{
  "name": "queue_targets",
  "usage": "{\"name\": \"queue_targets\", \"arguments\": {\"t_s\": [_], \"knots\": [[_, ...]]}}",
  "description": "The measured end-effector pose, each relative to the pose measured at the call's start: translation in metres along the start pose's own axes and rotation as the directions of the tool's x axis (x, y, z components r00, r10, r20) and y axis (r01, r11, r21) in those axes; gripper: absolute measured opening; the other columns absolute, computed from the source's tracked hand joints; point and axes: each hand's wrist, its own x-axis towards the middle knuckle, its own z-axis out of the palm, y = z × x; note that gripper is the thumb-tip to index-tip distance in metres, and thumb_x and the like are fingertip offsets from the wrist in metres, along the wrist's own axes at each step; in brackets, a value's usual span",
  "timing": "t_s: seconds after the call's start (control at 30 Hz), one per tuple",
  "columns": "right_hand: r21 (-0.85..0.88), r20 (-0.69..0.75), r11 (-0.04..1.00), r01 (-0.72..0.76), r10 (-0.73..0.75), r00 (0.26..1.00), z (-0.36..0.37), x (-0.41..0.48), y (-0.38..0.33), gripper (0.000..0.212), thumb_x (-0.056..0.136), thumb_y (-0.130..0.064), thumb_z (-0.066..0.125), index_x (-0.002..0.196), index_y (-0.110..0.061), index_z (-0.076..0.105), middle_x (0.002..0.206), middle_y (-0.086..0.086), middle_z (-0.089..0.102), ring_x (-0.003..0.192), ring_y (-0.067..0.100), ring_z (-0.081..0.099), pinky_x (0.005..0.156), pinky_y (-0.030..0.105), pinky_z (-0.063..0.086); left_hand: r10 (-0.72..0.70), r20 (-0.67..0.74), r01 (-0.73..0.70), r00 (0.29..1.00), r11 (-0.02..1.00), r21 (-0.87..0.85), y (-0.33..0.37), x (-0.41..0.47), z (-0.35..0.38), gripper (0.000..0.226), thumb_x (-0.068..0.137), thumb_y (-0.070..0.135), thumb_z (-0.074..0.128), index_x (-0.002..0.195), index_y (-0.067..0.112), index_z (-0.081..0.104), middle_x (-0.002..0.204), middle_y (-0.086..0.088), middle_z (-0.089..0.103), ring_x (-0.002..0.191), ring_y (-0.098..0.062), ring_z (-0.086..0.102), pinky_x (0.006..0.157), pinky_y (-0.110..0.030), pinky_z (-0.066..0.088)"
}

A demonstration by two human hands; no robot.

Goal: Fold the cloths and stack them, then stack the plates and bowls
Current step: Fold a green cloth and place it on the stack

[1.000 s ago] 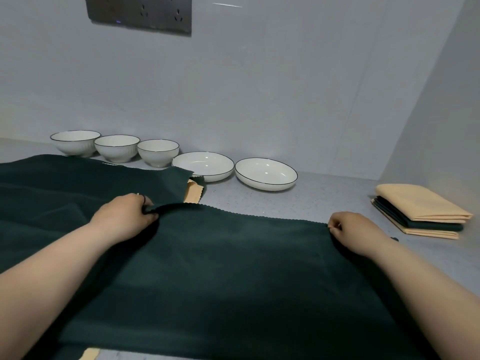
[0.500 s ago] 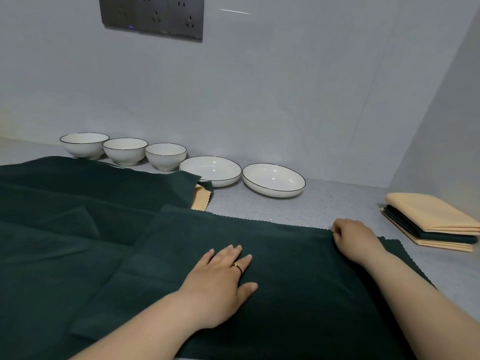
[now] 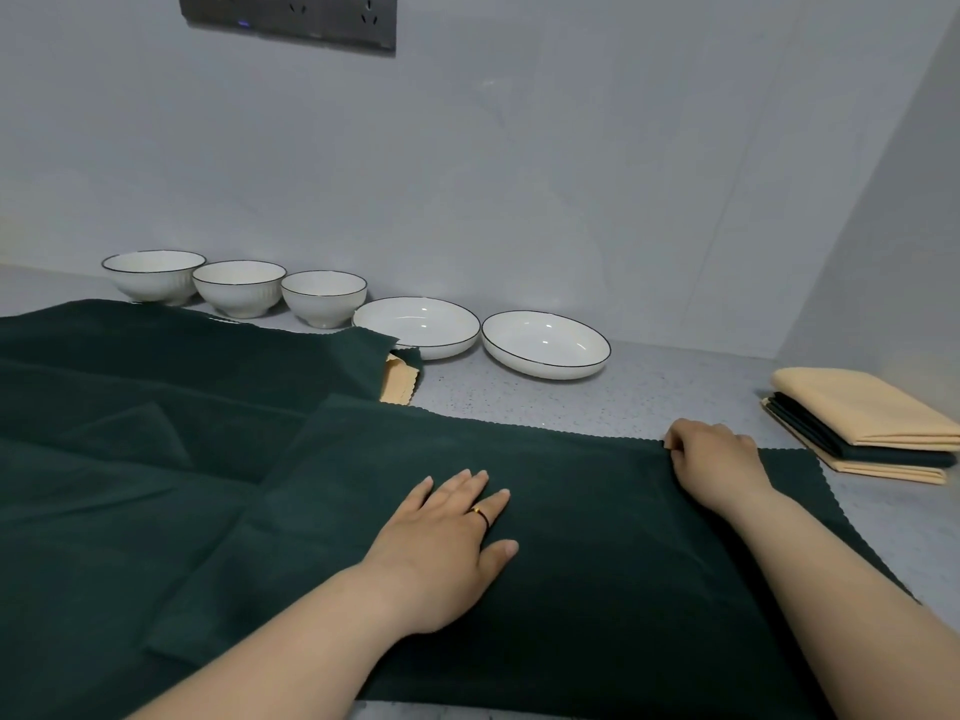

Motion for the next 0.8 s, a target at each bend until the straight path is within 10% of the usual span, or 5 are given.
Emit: {"name": "queue_targets", "arguments": {"t_s": [0.27,0.5,0.8], "knots": [[-0.092,0.0,0.996,-0.019,0.019,1.0,-0.006,-0.02,-0.027,0.043,0.09,-0.006,0.033,0.132,-0.015,0.039,0.137,0.006,0.041,0.128,0.024,0.035,0.111,0.034,0.02,0.007,-0.017,-0.007,1.0,1.0,0.004,0.0,0.001,0.001,0.053,0.099,0.043,0.018,0.148,0.027,0.002,0.157,0.006,-0.007,0.144,-0.007,-0.011,0.117,-0.03,-0.009],[0.241,0.142,0.892,0.383,-0.423,0.895,-0.02,-0.115,-0.105,0.041,0.099,-0.015,0.03,0.14,-0.014,0.035,0.15,0.004,0.029,0.139,0.018,0.025,0.115,0.026,0.01,0.0,-0.068,0.0,0.998,1.0,-0.012,0.002,-0.001,-0.001,0.05,0.101,0.036,0.019,0.148,0.027,0.008,0.157,0.006,-0.002,0.144,-0.007,-0.005,0.116,-0.028,-0.006],[0.34,0.103,0.862,0.376,-0.432,0.896,-0.004,-0.144,-0.102,0.045,0.1,-0.02,0.028,0.145,-0.015,0.024,0.156,0.002,0.015,0.144,0.013,0.01,0.116,0.023,0.001,-0.005,-0.122,0.006,0.993,1.0,0.005,0.021,-0.043,-0.006,0.05,0.099,0.041,0.023,0.147,0.027,0.019,0.156,0.008,0.014,0.144,-0.007,0.007,0.117,-0.027,0.003]]}}
